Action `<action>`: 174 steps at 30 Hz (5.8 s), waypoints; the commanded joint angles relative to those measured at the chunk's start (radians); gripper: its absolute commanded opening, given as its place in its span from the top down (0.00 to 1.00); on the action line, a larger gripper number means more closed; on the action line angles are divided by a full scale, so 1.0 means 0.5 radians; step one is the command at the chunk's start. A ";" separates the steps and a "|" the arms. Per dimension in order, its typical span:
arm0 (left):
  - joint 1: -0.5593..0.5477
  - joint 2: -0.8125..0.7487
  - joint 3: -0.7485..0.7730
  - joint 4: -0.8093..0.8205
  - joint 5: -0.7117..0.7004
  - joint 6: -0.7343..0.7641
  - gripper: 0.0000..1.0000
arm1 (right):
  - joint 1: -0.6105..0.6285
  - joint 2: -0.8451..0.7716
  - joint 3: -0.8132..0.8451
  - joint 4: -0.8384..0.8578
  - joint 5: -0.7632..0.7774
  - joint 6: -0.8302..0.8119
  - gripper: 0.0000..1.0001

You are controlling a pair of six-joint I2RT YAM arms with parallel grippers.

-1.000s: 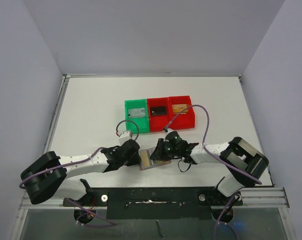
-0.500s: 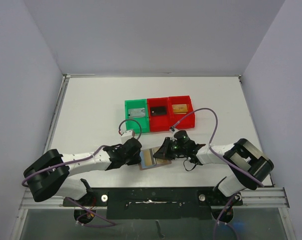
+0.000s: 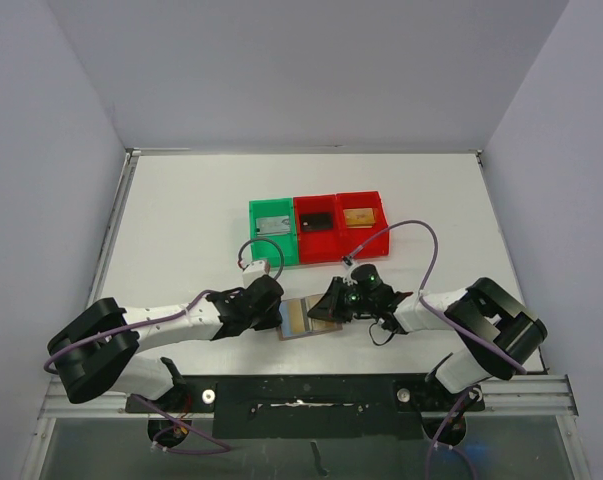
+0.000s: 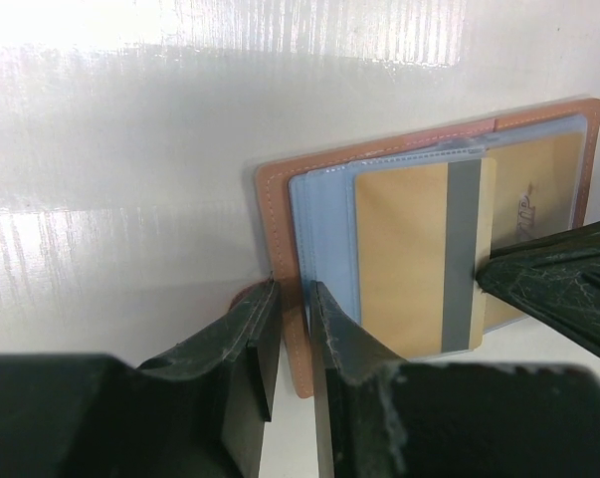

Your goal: Take the credit cards out of the card holder

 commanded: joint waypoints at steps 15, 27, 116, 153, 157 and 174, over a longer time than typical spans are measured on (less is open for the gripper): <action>0.020 0.087 -0.140 0.065 0.071 0.079 0.86 | -0.133 -0.159 -0.127 0.123 -0.241 -0.118 0.95; 0.020 -0.024 -0.143 0.104 0.124 0.054 0.69 | -0.168 -0.111 -0.131 0.182 -0.254 -0.068 0.95; -0.152 0.172 -0.002 0.084 -0.075 -0.314 0.77 | -0.027 -0.007 0.033 0.072 -0.032 -0.080 0.76; -0.179 0.216 0.098 -0.028 0.045 -0.170 0.79 | -0.080 0.065 -0.028 0.221 -0.228 -0.089 0.83; -0.181 0.221 0.101 -0.054 0.030 -0.188 0.79 | -0.082 0.008 -0.063 0.212 -0.197 -0.084 0.94; -0.222 0.070 0.170 -0.189 -0.148 -0.154 0.77 | -0.232 -0.821 0.046 -0.813 0.254 -0.469 1.00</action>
